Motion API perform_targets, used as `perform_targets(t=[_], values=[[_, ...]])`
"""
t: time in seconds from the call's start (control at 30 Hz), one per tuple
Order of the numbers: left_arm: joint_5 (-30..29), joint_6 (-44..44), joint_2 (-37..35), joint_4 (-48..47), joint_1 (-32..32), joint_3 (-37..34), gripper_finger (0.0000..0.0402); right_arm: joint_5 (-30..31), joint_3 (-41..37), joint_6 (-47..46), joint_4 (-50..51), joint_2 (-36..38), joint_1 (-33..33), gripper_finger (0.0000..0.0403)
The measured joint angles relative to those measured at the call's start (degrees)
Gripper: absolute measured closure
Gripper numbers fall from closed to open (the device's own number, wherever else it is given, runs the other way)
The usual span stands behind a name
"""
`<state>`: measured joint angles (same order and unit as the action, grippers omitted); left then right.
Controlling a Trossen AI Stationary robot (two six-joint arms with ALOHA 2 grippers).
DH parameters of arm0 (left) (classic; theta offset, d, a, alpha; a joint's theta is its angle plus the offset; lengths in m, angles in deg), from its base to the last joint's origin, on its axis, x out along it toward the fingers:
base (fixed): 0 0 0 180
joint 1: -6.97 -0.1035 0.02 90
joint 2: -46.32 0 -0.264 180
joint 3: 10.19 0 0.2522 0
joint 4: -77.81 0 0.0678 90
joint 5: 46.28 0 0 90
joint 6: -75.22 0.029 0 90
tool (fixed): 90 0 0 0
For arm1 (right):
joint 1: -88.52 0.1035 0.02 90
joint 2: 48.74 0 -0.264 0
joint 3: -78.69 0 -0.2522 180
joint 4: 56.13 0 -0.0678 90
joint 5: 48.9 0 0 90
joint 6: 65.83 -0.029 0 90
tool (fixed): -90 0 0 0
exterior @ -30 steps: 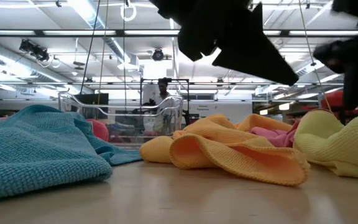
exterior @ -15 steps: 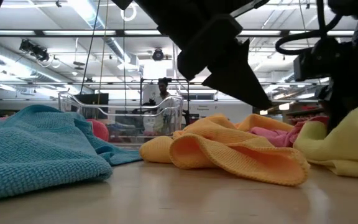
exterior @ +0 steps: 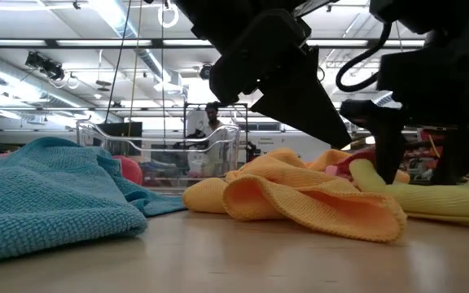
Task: Fold microfiber towels
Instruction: Fold the yellow microfiber cloth
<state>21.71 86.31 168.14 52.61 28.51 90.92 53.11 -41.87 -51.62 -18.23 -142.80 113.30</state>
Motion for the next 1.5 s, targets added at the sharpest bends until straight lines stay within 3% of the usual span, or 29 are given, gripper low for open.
perform_targets(t=[0.1,0.33,0.5,0.67,0.73,0.87,1.1,1.3,1.37,1.5], values=[[-0.01,0.0,0.0,-0.07,0.0,0.0,0.023,0.58,0.37,2.4,1.73,0.73,0.1,0.0209],[0.0,0.04,0.0,-0.07,0.07,0.0,0.023,2.46,3.23,-8.92,8.41,7.84,5.75,0.0226],[0.01,0.07,0.0,-1.11,0.09,0.0,0.023,2.94,3.4,-22.18,4.14,10.92,11.28,0.023],[-0.76,-0.5,0.02,-1.81,-0.49,0.0,0.023,5.91,3.4,-32.56,-3.0,7.16,15.47,0.0222],[-0.86,-1.76,0.02,-1.85,-0.84,0.0,0.023,9.54,3.4,-41.42,-4.16,5.18,15.34,0.022],[-0.89,-2.99,0.02,-3.0,-1.14,0.01,0.023,11.04,3.4,-57.34,0.56,3.49,11.3,0.0219],[-0.95,-4.52,0.02,-7.41,-0.74,0.02,0.023,6.97,3.4,-69.52,8.59,-0.13,5.73,0.0219],[-0.93,-4.2,0.02,-8.63,0.42,0.02,0.023,3.16,3.75,-66.7,7.77,-4.26,3.88,0.0219],[-0.92,-4.07,0.02,-8.62,0.81,0.02,0.023,2.32,3.84,-58.98,6.56,-5.12,3.44,0.0219],[-0.89,-3.31,0.02,-8.6,1.36,0.02,0.023,1.45,3.64,-34.7,2.38,-4.73,3.33,0.0225]])
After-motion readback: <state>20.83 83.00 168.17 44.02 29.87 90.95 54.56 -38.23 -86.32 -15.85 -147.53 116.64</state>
